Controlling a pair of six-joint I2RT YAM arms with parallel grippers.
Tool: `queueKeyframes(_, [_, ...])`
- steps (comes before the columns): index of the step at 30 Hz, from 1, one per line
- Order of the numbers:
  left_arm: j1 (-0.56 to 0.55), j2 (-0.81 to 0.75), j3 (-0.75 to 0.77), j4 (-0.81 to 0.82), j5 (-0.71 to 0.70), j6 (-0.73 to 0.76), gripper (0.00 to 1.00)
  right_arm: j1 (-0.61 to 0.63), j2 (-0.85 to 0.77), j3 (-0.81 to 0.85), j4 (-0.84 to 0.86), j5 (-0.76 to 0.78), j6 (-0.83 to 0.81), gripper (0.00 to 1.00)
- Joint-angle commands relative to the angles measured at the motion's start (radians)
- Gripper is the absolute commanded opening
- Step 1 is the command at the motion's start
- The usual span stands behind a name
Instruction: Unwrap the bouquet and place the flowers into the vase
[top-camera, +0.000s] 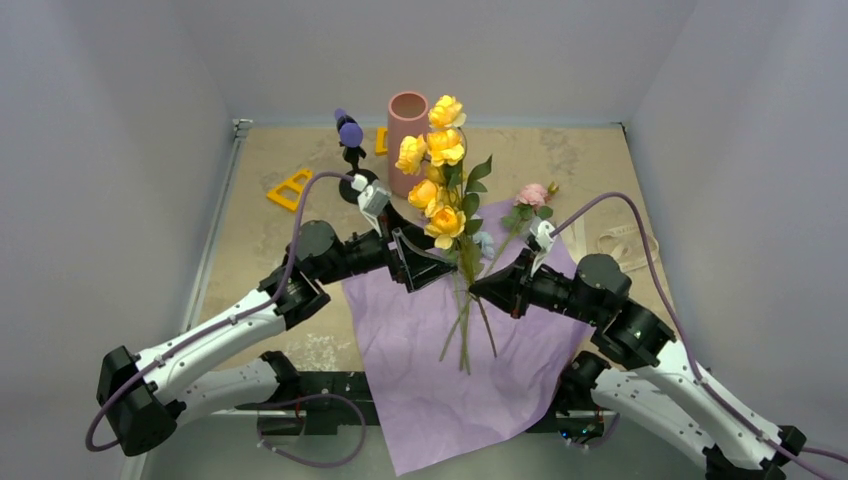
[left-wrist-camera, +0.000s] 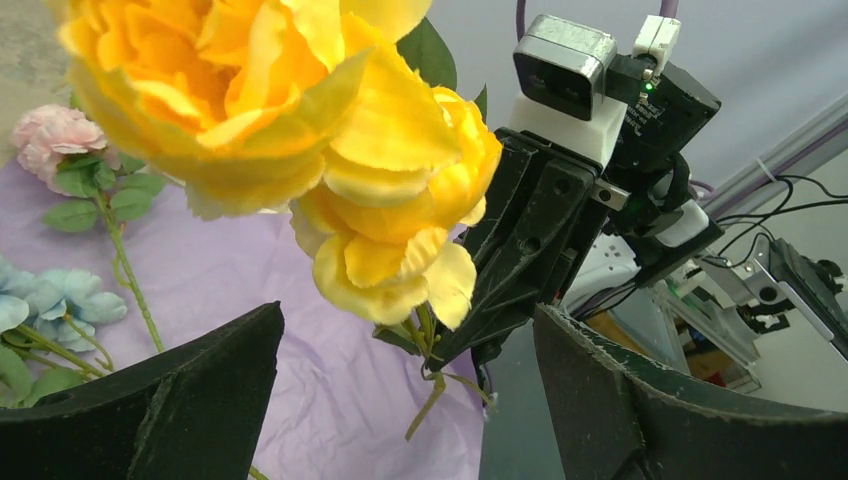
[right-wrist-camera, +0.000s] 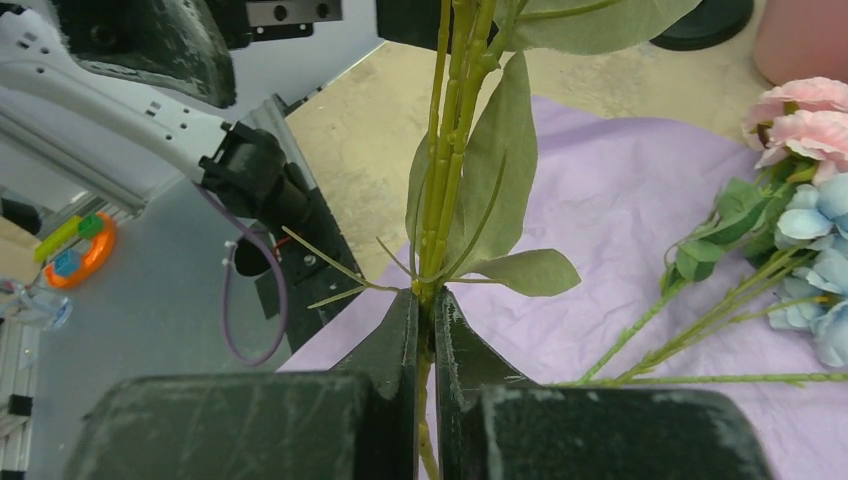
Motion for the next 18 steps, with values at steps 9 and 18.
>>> queueKeyframes(9, [-0.005,0.007,0.026,0.107,-0.046,-0.005,0.9,0.138,0.05,0.08,0.111,0.094,0.026,0.0])
queueKeyframes(18, [-0.005,-0.008,0.005,0.168,-0.114,0.002,0.74,0.217,0.098,0.096,0.117,0.159,0.012,0.0])
